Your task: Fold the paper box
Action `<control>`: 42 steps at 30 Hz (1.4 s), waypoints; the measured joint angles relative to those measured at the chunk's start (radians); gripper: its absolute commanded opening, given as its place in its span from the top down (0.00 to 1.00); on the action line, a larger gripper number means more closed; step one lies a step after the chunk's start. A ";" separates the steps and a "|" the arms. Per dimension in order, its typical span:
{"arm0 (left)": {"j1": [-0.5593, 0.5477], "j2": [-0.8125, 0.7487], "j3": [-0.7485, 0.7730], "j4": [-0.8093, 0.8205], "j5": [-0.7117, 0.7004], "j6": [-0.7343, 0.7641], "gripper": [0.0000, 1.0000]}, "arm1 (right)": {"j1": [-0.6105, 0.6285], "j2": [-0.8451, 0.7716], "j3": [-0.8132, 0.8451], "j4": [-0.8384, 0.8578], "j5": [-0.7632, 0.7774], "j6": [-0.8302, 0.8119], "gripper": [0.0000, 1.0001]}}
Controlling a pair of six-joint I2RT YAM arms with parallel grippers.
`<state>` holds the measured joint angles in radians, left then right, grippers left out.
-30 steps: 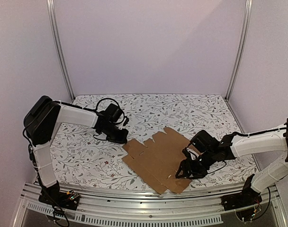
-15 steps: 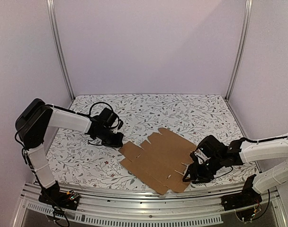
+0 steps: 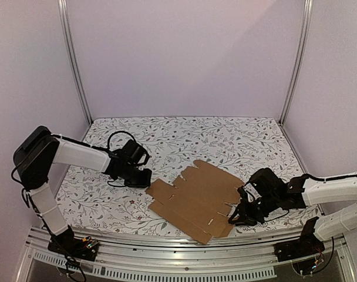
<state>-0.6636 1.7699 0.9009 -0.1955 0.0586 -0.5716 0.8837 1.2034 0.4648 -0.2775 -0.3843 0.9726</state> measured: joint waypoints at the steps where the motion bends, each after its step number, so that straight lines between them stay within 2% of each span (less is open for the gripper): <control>1: -0.006 -0.005 -0.006 0.001 -0.004 -0.010 1.00 | 0.000 0.000 -0.003 0.006 0.001 0.009 0.87; 3: -0.018 -0.018 -0.021 0.005 -0.016 -0.024 1.00 | 0.000 0.000 -0.006 0.015 0.002 0.021 0.99; 4: -0.023 -0.026 -0.029 0.005 -0.023 -0.032 1.00 | 0.000 0.000 -0.008 0.016 0.005 0.029 1.00; 12: -0.046 -0.168 -0.131 -0.024 -0.072 -0.082 0.99 | 0.000 -0.008 -0.001 0.003 0.016 0.027 1.00; 16: -0.053 -0.296 -0.144 -0.069 -0.103 -0.098 0.81 | 0.000 0.016 0.077 -0.071 0.038 -0.038 1.00; 21: -0.056 -0.464 -0.126 -0.143 -0.159 -0.097 0.67 | 0.000 0.106 0.281 -0.219 0.129 -0.188 1.00; 25: -0.056 -0.521 -0.068 -0.220 -0.186 -0.079 0.59 | 0.000 0.196 0.456 -0.340 0.200 -0.325 1.00; 35: -0.056 -0.557 0.034 -0.314 -0.194 -0.033 0.58 | -0.021 0.507 0.944 -0.700 0.428 -0.718 1.00; 42: -0.056 -0.524 0.061 -0.339 -0.172 -0.004 0.58 | -0.059 0.692 1.220 -0.879 0.513 -0.962 1.00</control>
<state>-0.7200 1.2461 0.9619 -0.5346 -0.1135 -0.5758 0.8246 1.8954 1.6844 -1.1564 0.1287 0.0101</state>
